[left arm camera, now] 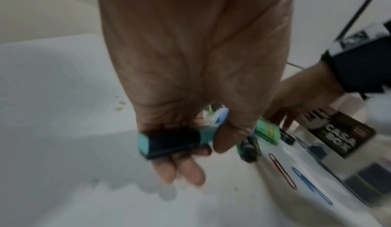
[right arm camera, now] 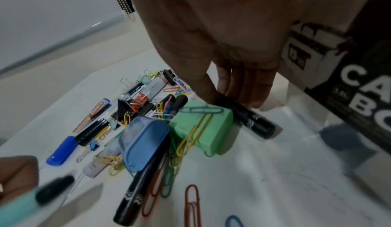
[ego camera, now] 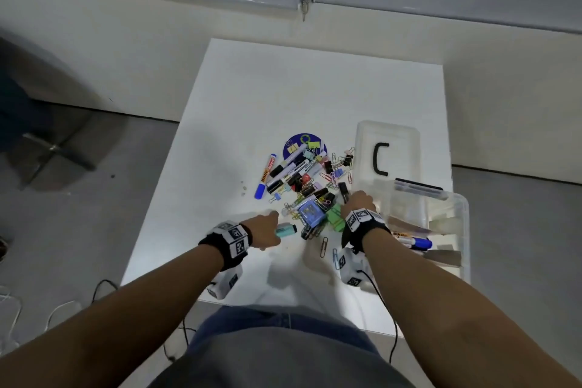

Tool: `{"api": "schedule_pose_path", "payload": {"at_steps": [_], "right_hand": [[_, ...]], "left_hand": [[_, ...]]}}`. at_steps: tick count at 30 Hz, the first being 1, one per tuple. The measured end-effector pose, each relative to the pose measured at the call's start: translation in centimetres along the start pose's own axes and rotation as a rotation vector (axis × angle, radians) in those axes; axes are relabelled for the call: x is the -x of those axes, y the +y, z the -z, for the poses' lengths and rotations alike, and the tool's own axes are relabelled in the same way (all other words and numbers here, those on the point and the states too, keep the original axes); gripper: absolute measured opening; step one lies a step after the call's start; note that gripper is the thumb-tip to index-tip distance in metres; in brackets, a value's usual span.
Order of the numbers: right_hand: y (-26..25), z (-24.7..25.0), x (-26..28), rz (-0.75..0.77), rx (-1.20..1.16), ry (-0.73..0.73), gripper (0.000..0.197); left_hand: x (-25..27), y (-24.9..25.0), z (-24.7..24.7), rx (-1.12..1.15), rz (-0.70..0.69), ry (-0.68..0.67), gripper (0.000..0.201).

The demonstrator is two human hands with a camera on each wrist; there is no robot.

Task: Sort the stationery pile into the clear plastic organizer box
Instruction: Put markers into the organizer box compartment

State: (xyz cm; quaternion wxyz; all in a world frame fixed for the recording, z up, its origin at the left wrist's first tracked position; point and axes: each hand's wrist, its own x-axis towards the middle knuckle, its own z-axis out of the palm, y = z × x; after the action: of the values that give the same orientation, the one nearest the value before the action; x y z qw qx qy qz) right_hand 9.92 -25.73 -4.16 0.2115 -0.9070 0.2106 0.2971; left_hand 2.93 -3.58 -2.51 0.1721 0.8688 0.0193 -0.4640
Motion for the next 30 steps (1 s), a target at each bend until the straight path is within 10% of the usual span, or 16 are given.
{"api": "schedule_pose_path", "payload": {"at_steps": [8,13,30], "right_hand": [[-1.9,0.3,0.8,-0.018,-0.238,0.026,0.052],[-2.7,-0.9,0.6,0.003,-0.17,-0.057,0.035],[-1.6,0.0,2.4,0.165,-0.322,0.072,0.025]], "left_hand": [[-4.0,-1.2,6.6,0.25,0.047,0.556,0.041],[-6.5,-1.4,7.1,0.251,0.22,0.471,0.052],[-3.8,-1.2,3.7,0.426,0.095,0.585,0.037]]}}
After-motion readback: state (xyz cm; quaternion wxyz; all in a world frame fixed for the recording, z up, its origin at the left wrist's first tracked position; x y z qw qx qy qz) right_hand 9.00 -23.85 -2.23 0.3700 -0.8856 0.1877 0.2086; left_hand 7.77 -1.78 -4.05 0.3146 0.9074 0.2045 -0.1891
